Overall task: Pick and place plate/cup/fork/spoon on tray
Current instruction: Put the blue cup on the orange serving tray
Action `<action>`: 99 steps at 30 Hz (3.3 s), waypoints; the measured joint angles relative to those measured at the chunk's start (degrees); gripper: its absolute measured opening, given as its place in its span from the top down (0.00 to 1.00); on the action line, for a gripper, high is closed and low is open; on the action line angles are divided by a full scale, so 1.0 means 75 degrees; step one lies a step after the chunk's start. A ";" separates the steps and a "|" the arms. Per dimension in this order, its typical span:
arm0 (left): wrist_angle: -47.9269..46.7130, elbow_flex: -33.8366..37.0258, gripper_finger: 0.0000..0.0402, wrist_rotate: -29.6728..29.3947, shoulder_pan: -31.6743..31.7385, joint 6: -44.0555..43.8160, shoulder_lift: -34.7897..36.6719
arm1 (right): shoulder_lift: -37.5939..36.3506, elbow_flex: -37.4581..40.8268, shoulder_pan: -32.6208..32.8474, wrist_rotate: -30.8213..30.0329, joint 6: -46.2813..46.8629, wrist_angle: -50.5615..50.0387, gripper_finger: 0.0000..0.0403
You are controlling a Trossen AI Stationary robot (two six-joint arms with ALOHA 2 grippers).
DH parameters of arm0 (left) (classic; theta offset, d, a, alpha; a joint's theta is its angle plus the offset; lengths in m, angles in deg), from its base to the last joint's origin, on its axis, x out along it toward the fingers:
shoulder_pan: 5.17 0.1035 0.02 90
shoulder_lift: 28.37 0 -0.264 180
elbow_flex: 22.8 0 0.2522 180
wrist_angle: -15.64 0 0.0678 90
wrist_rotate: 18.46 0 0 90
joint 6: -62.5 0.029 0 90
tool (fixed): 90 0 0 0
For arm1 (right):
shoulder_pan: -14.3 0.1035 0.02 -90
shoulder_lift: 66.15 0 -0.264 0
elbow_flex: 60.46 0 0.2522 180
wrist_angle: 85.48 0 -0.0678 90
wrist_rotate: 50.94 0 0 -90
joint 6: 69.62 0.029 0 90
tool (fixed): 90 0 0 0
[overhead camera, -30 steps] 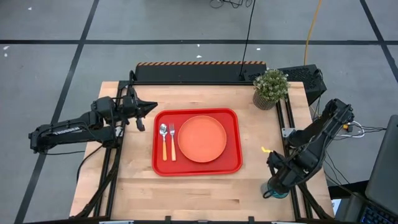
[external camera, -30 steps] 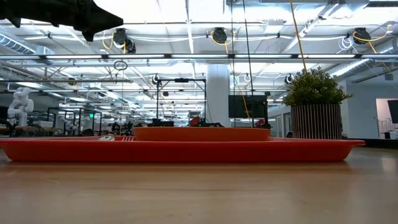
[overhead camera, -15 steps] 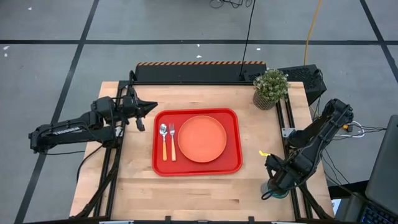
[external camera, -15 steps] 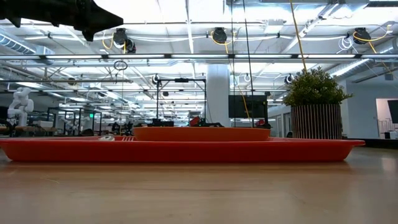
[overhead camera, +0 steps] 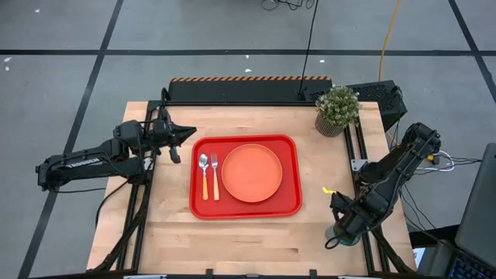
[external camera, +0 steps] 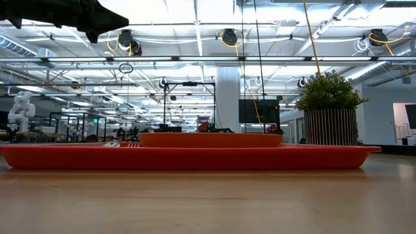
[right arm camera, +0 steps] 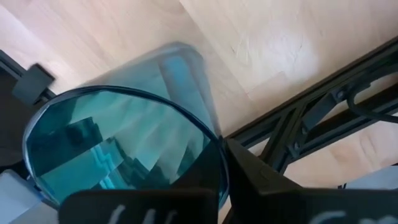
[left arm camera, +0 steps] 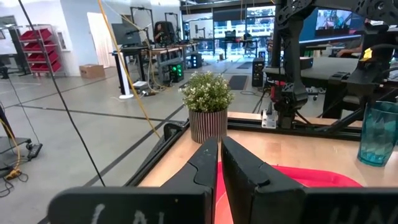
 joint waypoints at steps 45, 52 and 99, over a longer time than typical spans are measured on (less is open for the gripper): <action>0.0133 0.0000 0.94 -0.0061 -0.0001 0.0092 -0.0002 | 0.1710 -0.2555 -0.9510 -0.1389 -1.0120 -0.0498 1.00; 0.0128 0.0000 0.94 -0.0064 0.0000 0.0216 -0.0002 | 0.2852 -0.3978 -0.9833 -0.1380 -1.0884 -0.0671 1.00; 0.0269 -0.0003 0.94 -0.0064 0.0000 0.0697 -0.0004 | 0.5633 -0.6648 -0.9893 -0.1011 -1.1632 -0.1752 1.00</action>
